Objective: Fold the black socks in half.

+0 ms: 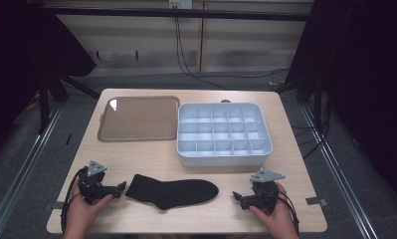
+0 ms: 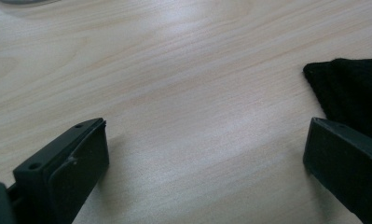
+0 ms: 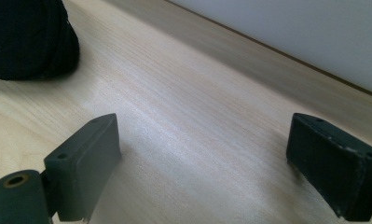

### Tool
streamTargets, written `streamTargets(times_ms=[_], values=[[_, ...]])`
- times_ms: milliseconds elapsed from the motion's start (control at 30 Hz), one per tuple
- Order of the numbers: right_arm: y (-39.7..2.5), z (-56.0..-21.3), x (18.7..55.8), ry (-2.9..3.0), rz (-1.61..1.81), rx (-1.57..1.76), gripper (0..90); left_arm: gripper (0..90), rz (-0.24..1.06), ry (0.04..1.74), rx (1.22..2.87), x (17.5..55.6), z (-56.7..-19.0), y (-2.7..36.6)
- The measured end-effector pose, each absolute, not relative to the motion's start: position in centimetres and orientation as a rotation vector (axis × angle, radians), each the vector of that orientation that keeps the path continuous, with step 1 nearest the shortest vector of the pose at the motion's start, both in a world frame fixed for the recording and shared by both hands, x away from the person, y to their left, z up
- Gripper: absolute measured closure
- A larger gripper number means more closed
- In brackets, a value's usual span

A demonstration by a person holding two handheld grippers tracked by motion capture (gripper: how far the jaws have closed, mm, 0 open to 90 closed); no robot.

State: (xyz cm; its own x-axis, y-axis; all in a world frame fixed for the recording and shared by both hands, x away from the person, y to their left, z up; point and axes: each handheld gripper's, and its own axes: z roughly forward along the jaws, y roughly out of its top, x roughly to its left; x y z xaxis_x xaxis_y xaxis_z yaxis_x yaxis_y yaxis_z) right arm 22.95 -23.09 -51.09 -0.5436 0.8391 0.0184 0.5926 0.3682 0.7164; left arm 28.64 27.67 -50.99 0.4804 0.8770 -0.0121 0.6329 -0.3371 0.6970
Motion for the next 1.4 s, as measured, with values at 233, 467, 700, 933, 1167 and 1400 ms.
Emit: streamTargets(times_ms=[233,467,700,933,1167,1400], values=[[-23.1,-51.1,22.9,2.285,0.978,1.253,9.3,0.0,0.487,1.242,2.087,28.6,-51.0,27.7],[-23.1,-51.1,22.9,2.284,0.978,1.260,9.7,0.0,0.488,1.245,2.081,28.6,-51.0,27.6],[-23.0,-51.0,22.8,2.277,0.973,1.272,10.2,0.0,0.487,1.245,2.082,28.6,-51.0,27.6],[-22.6,-50.6,22.6,2.290,1.004,1.316,19.7,0.0,0.492,1.248,2.081,28.6,-51.0,27.6],[-21.2,-49.3,22.5,2.323,1.019,1.236,29.9,0.0,0.492,1.248,2.081,28.6,-51.0,27.6],[-20.4,-49.0,22.9,2.395,1.038,1.243,37.5,0.0,0.493,1.252,2.072,28.5,-51.0,27.5]])
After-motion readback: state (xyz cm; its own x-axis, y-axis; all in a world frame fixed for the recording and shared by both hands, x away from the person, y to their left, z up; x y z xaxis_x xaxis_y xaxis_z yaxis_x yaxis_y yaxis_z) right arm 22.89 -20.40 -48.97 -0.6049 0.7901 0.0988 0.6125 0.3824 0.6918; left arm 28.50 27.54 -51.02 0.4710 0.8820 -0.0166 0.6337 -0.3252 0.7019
